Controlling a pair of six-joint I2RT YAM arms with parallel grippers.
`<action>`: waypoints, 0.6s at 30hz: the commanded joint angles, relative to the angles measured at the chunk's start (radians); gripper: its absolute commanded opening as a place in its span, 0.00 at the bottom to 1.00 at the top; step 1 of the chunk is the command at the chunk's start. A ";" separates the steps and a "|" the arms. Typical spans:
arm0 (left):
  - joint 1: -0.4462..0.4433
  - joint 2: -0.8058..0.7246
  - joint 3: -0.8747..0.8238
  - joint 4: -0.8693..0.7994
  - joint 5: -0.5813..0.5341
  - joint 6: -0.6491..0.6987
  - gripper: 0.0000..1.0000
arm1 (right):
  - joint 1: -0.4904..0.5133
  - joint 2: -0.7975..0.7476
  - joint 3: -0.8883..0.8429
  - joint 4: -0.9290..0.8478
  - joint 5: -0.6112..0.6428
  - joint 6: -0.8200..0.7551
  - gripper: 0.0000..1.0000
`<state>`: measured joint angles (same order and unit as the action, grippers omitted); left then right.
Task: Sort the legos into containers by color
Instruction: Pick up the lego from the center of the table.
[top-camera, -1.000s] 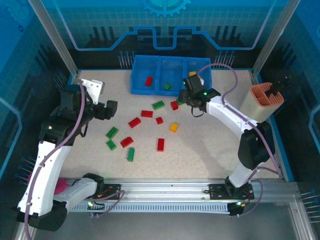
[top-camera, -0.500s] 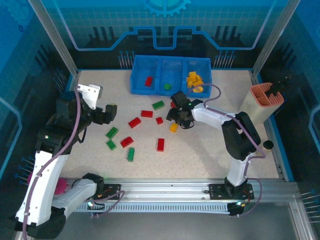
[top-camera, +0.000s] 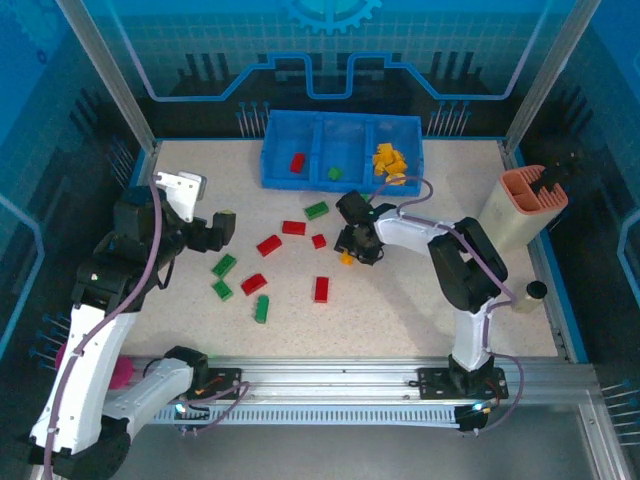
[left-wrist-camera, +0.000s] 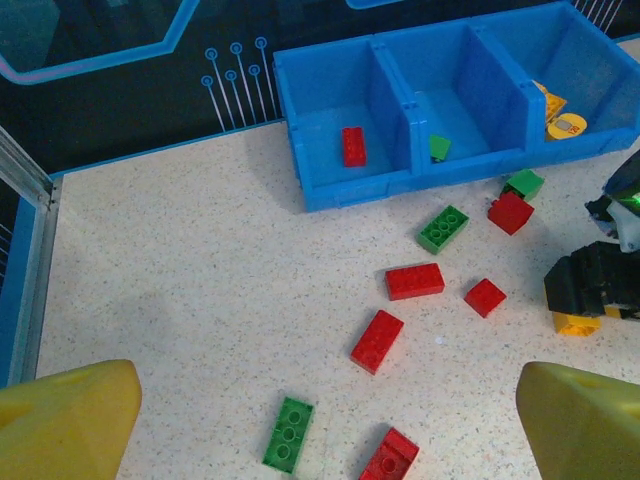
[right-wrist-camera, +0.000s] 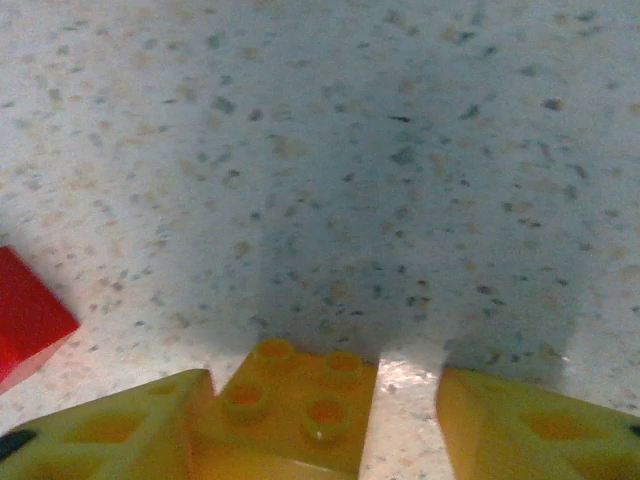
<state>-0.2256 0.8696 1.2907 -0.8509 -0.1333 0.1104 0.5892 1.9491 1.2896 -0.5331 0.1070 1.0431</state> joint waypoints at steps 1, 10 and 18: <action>-0.008 0.008 -0.012 -0.026 0.023 -0.044 0.97 | 0.013 0.045 0.036 -0.033 0.005 -0.009 0.53; -0.025 0.012 -0.166 -0.003 0.135 -0.273 0.89 | -0.026 -0.037 0.015 -0.095 0.061 -0.162 0.25; -0.345 0.121 -0.336 0.072 0.024 -0.549 0.87 | -0.202 -0.191 0.134 -0.128 0.183 -0.521 0.24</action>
<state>-0.4908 0.9443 0.9928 -0.8261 -0.0612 -0.2897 0.4366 1.8091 1.3403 -0.6441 0.2100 0.7170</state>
